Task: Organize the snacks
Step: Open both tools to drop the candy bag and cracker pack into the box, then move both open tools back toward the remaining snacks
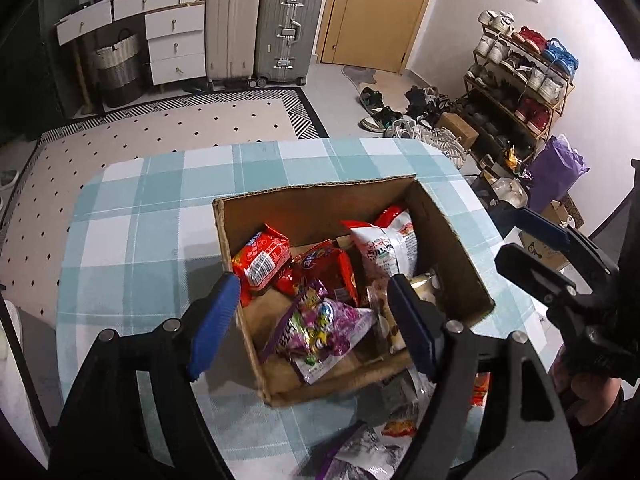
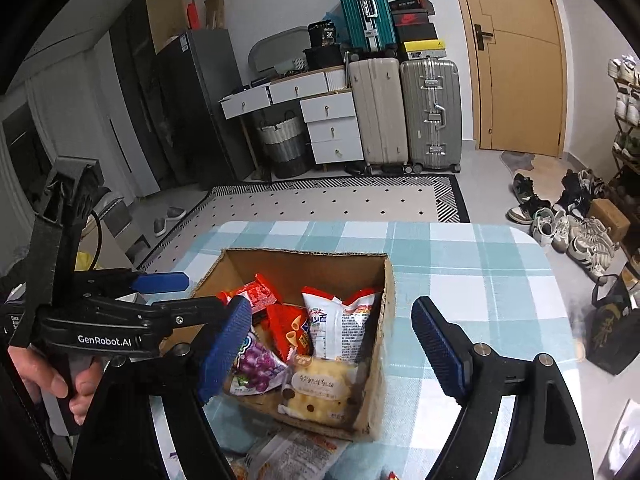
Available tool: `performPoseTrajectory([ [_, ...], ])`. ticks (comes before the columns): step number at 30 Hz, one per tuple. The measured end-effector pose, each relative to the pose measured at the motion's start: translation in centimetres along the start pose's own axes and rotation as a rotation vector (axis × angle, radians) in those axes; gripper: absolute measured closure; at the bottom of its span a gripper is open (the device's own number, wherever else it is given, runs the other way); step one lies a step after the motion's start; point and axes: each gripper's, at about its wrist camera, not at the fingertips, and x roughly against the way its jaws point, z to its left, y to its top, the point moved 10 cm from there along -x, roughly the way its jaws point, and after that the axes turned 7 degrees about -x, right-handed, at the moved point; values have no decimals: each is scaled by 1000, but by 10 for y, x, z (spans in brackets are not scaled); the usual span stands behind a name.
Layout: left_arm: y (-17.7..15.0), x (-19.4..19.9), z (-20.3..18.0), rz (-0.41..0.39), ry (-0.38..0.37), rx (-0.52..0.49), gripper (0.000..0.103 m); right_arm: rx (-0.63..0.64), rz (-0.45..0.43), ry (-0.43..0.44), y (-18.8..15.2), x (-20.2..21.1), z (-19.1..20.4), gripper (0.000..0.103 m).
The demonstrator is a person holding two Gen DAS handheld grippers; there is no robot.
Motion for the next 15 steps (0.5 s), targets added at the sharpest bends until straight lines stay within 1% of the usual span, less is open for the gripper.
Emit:
performPoseTrajectory([
  [4, -11, 23, -7, -15, 14, -4, 27, 16, -19, -8, -1, 21, 5, 19],
  [6, -19, 35, -11, -33, 26, -15, 24, 23, -34, -7, -2, 33, 8, 18],
  [9, -30, 53, -16, -57, 47, -23, 23, 31, -55, -8, -6, 50, 11, 17],
  [15, -47, 84, -26, -99, 63, -21, 23, 55, -102, -1, -21, 86, 19, 16],
])
